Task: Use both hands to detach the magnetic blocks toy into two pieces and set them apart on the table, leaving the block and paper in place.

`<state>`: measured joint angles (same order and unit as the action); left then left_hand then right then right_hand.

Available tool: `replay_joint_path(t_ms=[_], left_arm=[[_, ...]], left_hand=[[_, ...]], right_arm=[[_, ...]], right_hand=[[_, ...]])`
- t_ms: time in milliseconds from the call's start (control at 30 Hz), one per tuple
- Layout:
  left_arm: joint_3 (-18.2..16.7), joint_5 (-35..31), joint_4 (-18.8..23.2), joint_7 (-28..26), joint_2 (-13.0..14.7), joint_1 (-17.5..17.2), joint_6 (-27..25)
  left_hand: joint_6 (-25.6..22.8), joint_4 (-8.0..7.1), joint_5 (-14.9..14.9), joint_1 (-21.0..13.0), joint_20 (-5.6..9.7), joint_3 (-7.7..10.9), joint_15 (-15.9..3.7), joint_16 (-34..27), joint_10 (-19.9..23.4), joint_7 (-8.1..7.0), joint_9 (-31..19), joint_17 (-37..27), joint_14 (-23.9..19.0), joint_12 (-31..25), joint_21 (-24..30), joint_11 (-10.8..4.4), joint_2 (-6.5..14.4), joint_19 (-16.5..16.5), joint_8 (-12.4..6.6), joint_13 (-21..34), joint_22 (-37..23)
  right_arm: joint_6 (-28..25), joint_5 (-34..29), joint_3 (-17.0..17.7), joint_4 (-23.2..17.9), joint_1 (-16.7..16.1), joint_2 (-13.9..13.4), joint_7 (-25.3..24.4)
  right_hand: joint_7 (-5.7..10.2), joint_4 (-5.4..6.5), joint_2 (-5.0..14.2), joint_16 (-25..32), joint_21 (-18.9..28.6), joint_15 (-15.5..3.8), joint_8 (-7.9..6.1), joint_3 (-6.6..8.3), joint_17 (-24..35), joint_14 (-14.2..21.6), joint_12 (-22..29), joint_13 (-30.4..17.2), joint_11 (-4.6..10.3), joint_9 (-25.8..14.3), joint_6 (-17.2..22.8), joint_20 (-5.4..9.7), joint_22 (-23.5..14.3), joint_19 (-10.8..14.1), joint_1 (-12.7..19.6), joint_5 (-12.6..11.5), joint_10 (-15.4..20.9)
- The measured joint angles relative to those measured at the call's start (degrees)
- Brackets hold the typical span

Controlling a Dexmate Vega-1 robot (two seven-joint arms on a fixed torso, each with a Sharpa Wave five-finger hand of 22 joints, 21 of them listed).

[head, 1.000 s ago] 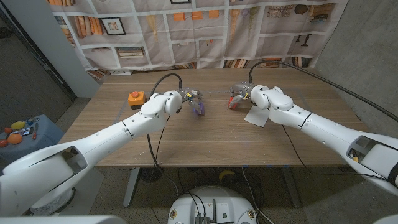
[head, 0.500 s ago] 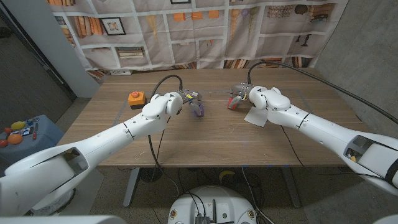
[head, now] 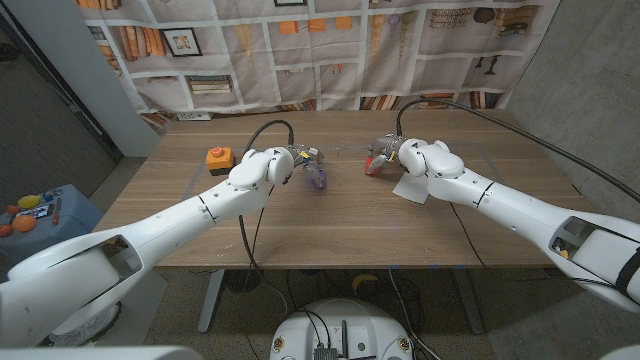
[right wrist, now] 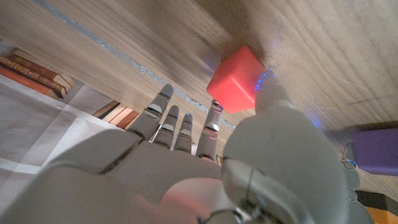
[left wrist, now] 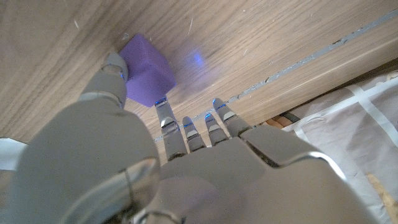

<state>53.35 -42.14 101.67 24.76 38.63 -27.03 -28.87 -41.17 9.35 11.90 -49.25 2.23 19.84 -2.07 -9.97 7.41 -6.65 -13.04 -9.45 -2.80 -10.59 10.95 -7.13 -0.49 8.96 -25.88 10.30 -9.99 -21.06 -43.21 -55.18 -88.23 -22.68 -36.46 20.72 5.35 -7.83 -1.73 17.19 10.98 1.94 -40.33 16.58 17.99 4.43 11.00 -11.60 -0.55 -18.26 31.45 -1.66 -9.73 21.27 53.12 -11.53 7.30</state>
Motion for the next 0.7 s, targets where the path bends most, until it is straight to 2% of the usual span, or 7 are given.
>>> replay_joint_path(t_ms=[67,233,300,400,600,633,700], left_arm=[[0.1,-0.1,0.0,0.2,0.0,0.1,0.0],[0.2,-0.3,0.0,1.1,0.1,0.5,0.0],[0.3,-0.4,-0.1,1.6,0.2,0.7,0.0],[0.4,-0.6,-0.1,2.2,0.2,0.8,0.0],[0.5,-1.1,0.0,3.2,0.3,1.0,0.0],[0.6,-1.1,0.1,3.2,0.4,1.0,0.0],[0.6,-1.1,0.2,3.2,0.4,1.0,0.0]], left_hand=[[1.6,0.0,0.0,1.4,-0.1,0.0,0.11,0.0,-0.6,0.01,0.0,-0.2,0.7,0.0,0.0,-0.06,1.4,-0.2,0.68,0.0,0.1],[4.5,0.1,0.0,1.4,-0.07,-0.22,0.12,0.0,-2.0,0.01,-1.0,-0.3,1.3,0.2,0.0,-0.04,2.6,-1.0,1.99,0.0,0.1],[5.5,0.1,0.0,1.5,-0.06,-0.22,0.15,0.0,-2.4,0.02,-1.2,-0.3,1.7,0.2,-0.4,0.28,2.7,-1.4,2.3,0.0,0.1],[6.6,0.26,0.3,1.5,-0.08,-0.4,0.04,0.0,-3.3,0.22,-1.1,-0.3,2.0,0.2,-0.4,-0.02,2.7,-1.6,2.92,0.0,0.1],[9.3,0.48,0.5,2.3,-0.17,-0.95,0.27,0.0,-4.6,0.6,-0.8,-0.3,2.9,0.2,-0.4,0.07,0.3,-2.3,4.01,0.0,0.1],[9.6,0.48,0.5,2.2,-0.14,-0.95,0.31,0.0,-4.7,0.83,-0.7,-0.3,3.1,0.2,-0.4,-0.03,0.0,-2.3,4.24,0.0,0.1],[10.5,0.48,0.5,2.0,0.13,-0.95,0.11,0.0,-5.0,0.97,-0.5,-0.3,3.3,0.2,-0.4,0.3,-0.4,-2.6,4.7,0.0,0.1]], right_arm=[[0.0,0.0,-0.1,0.0,0.1,0.0,0.2],[-0.1,0.1,-0.3,0.1,0.3,0.1,0.7],[-0.2,0.1,-0.4,0.1,0.4,0.1,1.0],[-0.4,0.2,-0.4,0.0,0.5,0.1,1.4],[-0.5,0.4,-0.6,-0.2,0.6,-0.1,2.2],[-0.5,0.4,-0.6,-0.2,0.6,-0.1,2.3],[-0.6,0.5,-0.6,-0.2,0.6,-0.1,2.5]], right_hand=[[-0.54,-0.17,-0.5,-0.5,0.0,0.35,0.76,-0.16,0.2,-0.4,-0.2,-0.2,-0.17,0.3,-1.9,-0.21,0.0,-0.2,-0.5,-0.2,-1.0],[-2.24,-0.18,-1.88,-1.1,0.0,1.02,2.3,-0.64,0.2,-1.0,-0.2,-0.3,-0.69,0.7,-6.0,-0.62,0.0,-1.1,-1.8,-0.9,-2.7],[-2.73,-0.22,-1.89,-1.3,0.0,1.16,2.84,-0.68,0.2,-1.2,-0.4,-0.3,-0.79,1.0,-7.5,-0.8,0.0,-1.2,-1.9,-1.1,-3.7],[-3.38,0.02,-2.41,-1.6,0.0,1.57,3.61,-0.92,0.2,-1.6,-0.4,-0.3,-1.15,1.1,-9.6,-0.89,0.0,-1.8,-2.4,-1.4,-4.8],[-4.38,0.38,-3.68,-2.2,0.0,2.51,5.4,-1.34,0.2,-2.5,-0.6,-0.3,-1.82,1.5,-14.2,-1.76,0.0,-3.0,-3.7,-2.2,-7.3],[-4.43,0.35,-3.29,-2.4,-0.2,2.8,5.63,-1.59,0.2,-2.8,-0.6,-0.3,-2.13,1.5,-14.8,-1.83,0.0,-3.1,-4.1,-2.3,-7.7],[-4.61,0.5,-3.97,-2.8,-0.2,3.03,6.29,-1.74,0.2,-3.0,-0.6,-0.3,-2.43,1.5,-16.0,-1.73,0.0,-3.8,-4.9,-2.5,-8.4]])
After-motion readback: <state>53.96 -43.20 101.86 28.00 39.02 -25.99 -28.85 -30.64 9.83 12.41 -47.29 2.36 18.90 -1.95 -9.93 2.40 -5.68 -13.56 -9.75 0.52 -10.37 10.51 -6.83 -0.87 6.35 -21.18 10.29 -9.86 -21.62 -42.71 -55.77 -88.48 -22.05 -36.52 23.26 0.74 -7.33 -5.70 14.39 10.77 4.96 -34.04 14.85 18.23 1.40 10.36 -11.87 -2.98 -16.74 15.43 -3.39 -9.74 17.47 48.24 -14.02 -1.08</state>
